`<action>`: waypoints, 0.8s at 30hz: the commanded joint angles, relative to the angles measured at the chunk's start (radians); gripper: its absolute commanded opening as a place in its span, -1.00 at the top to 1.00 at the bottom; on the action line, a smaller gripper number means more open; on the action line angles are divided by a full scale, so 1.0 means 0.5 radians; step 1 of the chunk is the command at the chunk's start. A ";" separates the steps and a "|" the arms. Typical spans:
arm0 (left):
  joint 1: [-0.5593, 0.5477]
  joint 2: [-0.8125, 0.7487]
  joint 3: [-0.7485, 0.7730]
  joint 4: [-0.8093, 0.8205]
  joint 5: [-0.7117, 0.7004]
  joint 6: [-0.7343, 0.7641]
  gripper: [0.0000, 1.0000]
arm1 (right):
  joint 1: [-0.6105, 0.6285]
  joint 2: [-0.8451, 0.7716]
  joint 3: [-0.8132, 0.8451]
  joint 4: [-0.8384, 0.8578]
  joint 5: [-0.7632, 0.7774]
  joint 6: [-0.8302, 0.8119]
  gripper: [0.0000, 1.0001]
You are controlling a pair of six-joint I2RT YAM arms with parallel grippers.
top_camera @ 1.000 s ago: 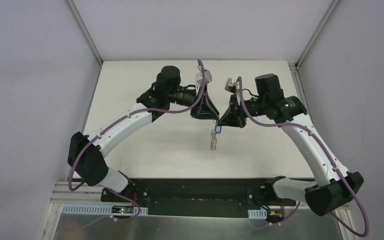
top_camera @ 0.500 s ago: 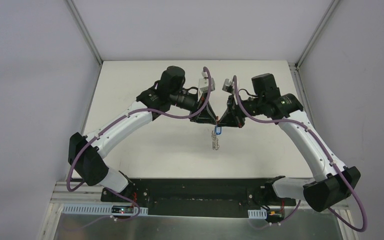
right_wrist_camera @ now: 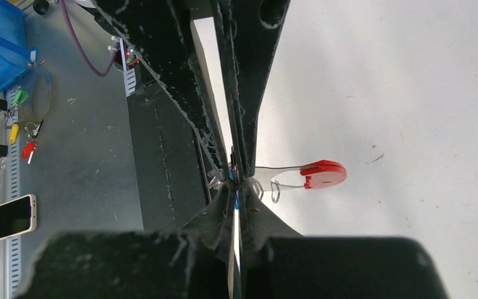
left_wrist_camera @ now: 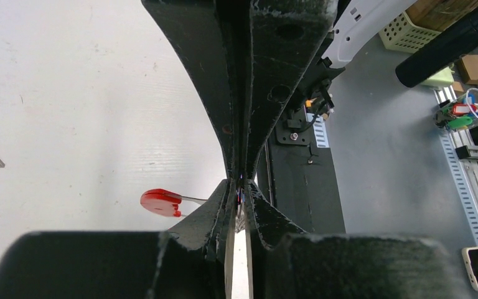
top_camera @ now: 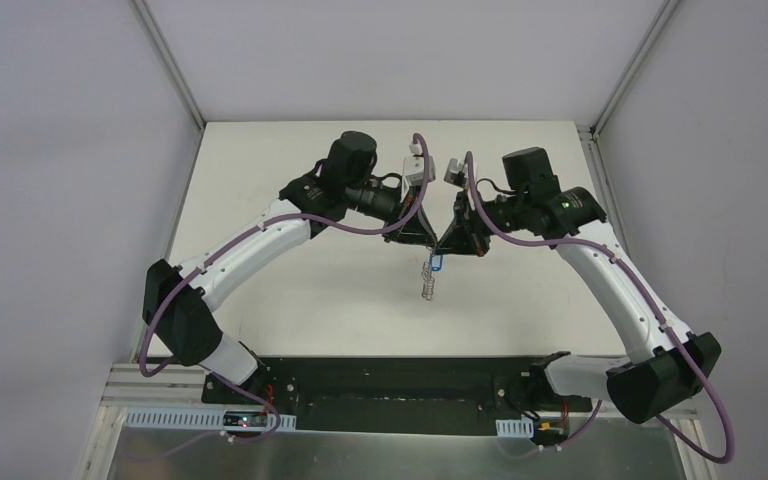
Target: Put the keys on the keyring
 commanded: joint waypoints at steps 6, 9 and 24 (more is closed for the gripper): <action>-0.017 0.000 0.073 0.059 0.032 -0.011 1.00 | 0.009 -0.055 -0.007 0.095 -0.043 0.004 1.00; -0.002 -0.034 0.031 0.174 0.074 -0.123 1.00 | -0.004 -0.109 -0.057 0.137 -0.032 0.018 0.96; 0.079 -0.137 -0.287 1.117 0.197 -0.943 1.00 | -0.175 -0.356 -0.270 0.283 -0.199 0.062 0.21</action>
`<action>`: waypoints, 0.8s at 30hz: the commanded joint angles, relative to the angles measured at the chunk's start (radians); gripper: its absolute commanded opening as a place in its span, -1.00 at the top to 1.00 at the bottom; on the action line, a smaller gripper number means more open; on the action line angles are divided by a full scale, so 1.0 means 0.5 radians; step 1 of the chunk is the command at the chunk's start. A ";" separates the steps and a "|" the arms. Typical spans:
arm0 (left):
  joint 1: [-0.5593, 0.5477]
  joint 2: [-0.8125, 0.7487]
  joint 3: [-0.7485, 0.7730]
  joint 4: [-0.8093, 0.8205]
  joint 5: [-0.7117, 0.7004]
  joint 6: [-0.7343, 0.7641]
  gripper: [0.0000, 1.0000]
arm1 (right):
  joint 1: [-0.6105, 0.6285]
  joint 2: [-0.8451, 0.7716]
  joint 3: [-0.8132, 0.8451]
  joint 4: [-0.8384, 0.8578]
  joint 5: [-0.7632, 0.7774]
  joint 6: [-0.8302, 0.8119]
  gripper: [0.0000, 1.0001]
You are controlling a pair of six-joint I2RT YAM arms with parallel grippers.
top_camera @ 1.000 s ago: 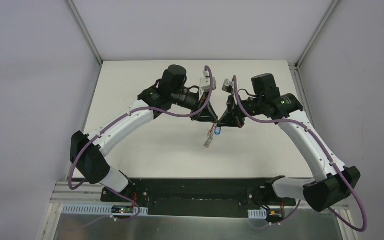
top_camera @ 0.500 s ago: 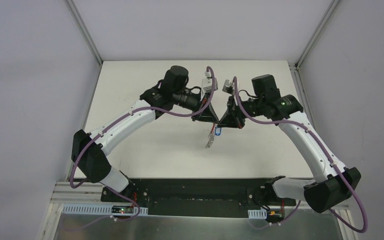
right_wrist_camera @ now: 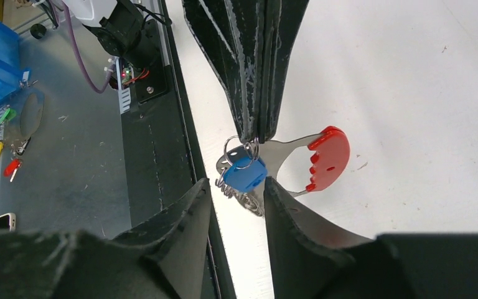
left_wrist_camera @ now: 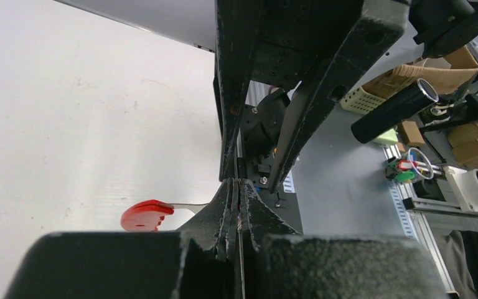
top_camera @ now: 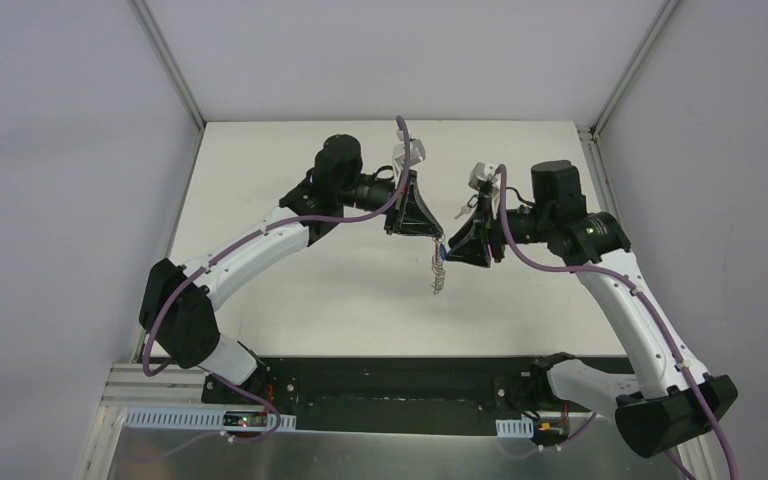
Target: Put the keys on the keyring
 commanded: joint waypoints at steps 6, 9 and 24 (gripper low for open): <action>0.008 -0.096 -0.014 0.333 0.083 -0.211 1.00 | -0.011 0.026 0.019 0.107 -0.107 0.011 0.19; 0.008 -0.093 -0.020 0.339 0.085 -0.213 1.00 | -0.011 0.048 0.047 0.116 -0.141 0.018 0.20; 0.017 -0.076 -0.020 0.349 0.088 -0.212 1.00 | -0.009 0.064 0.010 0.160 -0.226 0.047 0.75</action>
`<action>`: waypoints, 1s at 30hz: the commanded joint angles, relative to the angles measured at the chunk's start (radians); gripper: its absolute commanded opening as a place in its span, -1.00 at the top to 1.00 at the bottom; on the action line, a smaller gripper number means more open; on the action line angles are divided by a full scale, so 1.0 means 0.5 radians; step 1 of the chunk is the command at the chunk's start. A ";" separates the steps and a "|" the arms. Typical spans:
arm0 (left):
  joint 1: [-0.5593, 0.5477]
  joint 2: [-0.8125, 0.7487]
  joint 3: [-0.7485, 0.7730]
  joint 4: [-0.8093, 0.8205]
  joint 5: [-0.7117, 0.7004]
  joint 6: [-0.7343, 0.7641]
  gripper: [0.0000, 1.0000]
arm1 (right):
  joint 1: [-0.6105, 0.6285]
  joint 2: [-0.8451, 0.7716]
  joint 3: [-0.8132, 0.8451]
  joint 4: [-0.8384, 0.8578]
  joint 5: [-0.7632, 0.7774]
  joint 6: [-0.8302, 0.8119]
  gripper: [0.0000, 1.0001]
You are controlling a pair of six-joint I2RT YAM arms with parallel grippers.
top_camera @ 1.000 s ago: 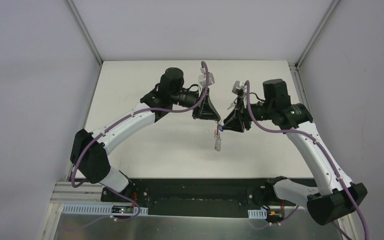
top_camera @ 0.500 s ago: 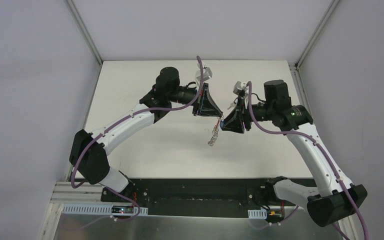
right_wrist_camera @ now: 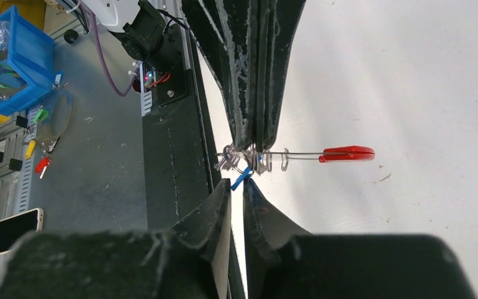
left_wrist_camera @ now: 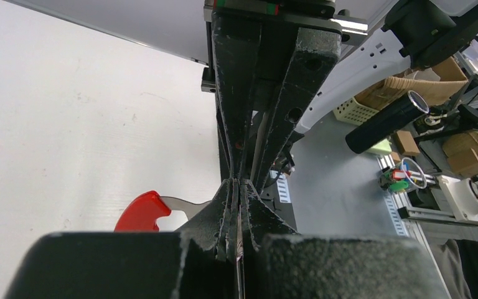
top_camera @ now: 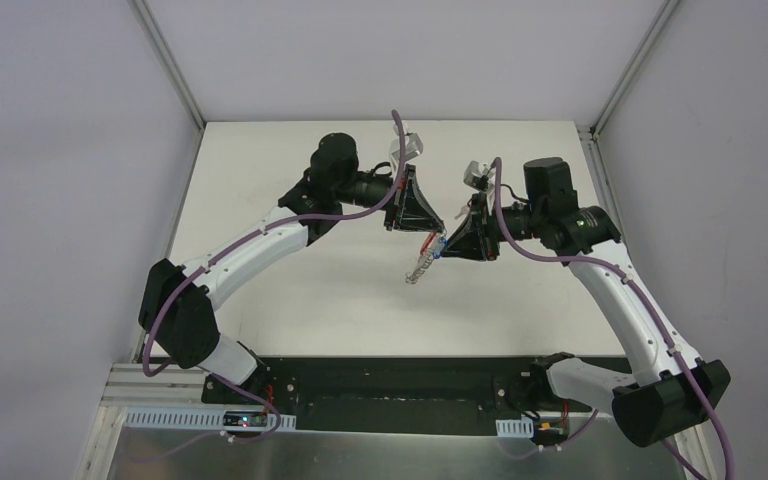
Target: Put the keys on the keyring
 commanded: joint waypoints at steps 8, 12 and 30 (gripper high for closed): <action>0.026 -0.054 0.008 0.227 0.058 -0.122 1.00 | -0.012 -0.057 -0.027 0.110 -0.057 0.004 1.00; 0.030 -0.051 -0.004 0.275 0.022 -0.168 1.00 | -0.012 -0.060 -0.054 0.124 -0.035 0.017 1.00; 0.048 -0.017 -0.075 0.425 -0.037 -0.308 1.00 | 0.015 0.040 -0.009 0.216 0.009 0.171 0.89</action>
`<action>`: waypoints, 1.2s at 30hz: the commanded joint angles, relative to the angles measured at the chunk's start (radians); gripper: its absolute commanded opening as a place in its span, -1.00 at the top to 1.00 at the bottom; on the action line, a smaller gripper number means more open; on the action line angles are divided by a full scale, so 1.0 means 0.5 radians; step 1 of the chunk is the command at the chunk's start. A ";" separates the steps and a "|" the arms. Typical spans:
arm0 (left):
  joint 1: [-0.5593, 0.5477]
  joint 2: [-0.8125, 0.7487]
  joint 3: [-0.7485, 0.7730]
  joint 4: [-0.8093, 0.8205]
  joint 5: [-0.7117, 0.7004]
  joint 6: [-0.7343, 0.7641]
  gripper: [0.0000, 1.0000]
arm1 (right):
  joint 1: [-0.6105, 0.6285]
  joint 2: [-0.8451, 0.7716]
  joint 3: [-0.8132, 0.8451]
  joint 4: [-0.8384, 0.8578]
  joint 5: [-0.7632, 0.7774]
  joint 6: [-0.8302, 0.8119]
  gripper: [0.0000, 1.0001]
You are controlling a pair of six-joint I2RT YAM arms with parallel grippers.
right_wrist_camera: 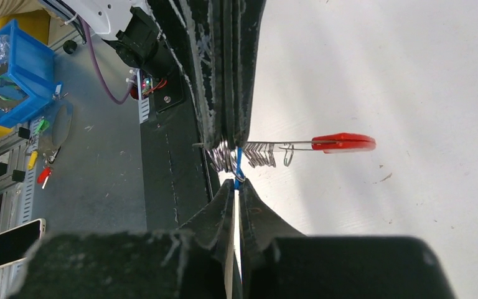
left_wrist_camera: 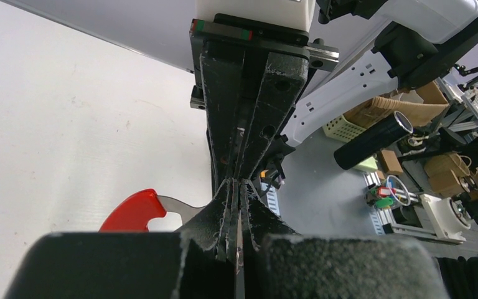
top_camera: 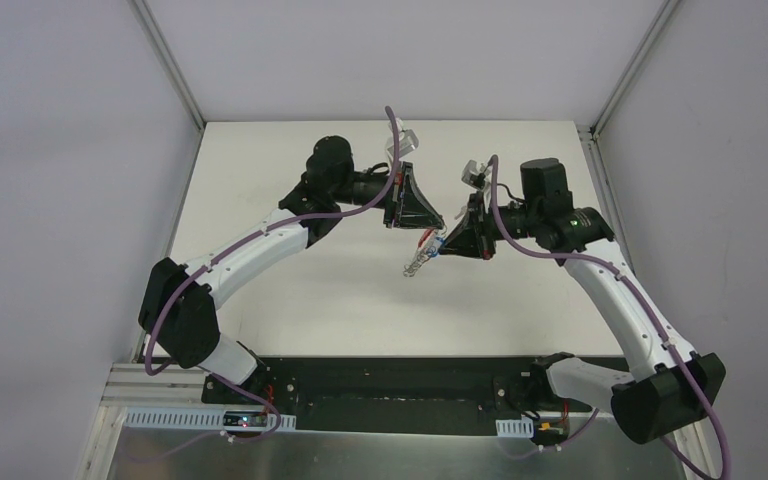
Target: Put the keys on the keyring
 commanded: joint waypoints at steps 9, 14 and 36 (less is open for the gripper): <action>0.023 -0.015 -0.006 0.202 0.046 -0.047 1.00 | -0.018 -0.094 0.182 -0.045 0.102 -0.045 0.43; 0.023 -0.016 -0.027 0.211 0.069 -0.045 1.00 | -0.042 -0.144 0.251 -0.054 0.155 -0.061 0.12; 0.020 -0.006 -0.035 0.267 0.075 -0.088 1.00 | -0.038 0.002 0.285 0.022 -0.019 0.014 0.49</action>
